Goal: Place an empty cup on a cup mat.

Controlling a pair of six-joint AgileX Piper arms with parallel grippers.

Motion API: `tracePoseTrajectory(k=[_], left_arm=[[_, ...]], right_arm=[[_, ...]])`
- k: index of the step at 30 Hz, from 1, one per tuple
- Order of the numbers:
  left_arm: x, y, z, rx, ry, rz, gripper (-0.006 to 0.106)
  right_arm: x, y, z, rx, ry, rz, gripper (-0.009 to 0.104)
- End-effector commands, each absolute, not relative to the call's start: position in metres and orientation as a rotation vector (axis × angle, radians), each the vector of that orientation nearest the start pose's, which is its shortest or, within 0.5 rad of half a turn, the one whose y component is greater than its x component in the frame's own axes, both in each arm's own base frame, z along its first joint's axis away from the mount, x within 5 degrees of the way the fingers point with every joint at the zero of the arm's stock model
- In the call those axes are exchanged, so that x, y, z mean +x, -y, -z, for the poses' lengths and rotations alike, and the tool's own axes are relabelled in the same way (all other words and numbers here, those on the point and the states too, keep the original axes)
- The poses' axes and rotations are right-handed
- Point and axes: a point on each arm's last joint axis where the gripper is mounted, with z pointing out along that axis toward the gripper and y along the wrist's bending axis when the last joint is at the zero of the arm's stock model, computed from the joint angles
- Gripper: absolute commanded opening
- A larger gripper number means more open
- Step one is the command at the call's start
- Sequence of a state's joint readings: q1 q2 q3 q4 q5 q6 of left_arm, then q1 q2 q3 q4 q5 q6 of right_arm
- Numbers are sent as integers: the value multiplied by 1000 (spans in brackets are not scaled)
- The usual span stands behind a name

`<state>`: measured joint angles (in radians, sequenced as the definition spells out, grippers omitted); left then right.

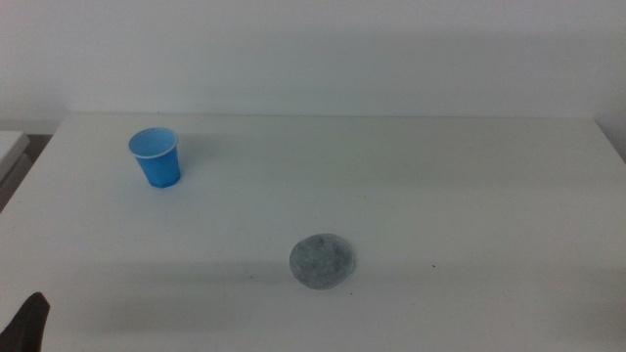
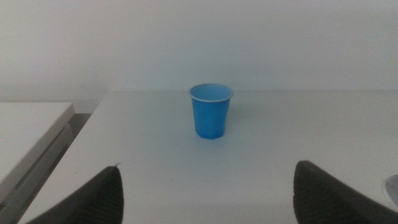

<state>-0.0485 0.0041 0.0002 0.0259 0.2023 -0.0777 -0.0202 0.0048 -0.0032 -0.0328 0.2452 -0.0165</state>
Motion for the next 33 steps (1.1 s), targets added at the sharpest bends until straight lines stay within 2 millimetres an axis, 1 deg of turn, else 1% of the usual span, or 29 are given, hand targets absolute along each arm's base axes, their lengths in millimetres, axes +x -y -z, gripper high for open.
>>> tracePoseTrajectory(k=[1,6,11,17,18,20,22,24,26,27,28,30,33], left_arm=[[56,2,-197,-4,-1666,71,94],[56,2,-196,3,-1676,61,94],[58,2,-218,26,-1675,29,94],[58,2,-219,26,-1669,29,94],[59,2,-223,17,-1678,40,94],[62,2,-233,-9,-1752,67,94],[70,2,-251,-42,-1893,83,94],[84,3,-277,-62,-2090,75,94],[105,3,-298,-71,-2255,60,94],[117,4,-309,-73,-2320,49,94],[128,4,-321,-74,-2349,43,94],[159,5,-338,-77,-2432,32,94],[208,8,-353,-53,-2525,14,94]], right_arm=[[55,2,-192,-27,-1722,64,93],[55,2,-192,-27,-1722,64,93],[55,2,-192,-27,-1722,64,93],[55,2,-192,-27,-1722,64,93],[55,2,-192,-27,-1722,64,93],[55,2,-192,-27,-1722,64,93],[55,2,-192,-27,-1722,64,93],[55,2,-192,-27,-1722,64,93],[55,2,-192,-27,-1722,64,93],[55,2,-192,-27,-1722,64,93],[55,2,-192,-27,-1722,64,93],[55,2,-192,-27,-1722,64,93],[55,2,-192,-27,-1722,64,93]])
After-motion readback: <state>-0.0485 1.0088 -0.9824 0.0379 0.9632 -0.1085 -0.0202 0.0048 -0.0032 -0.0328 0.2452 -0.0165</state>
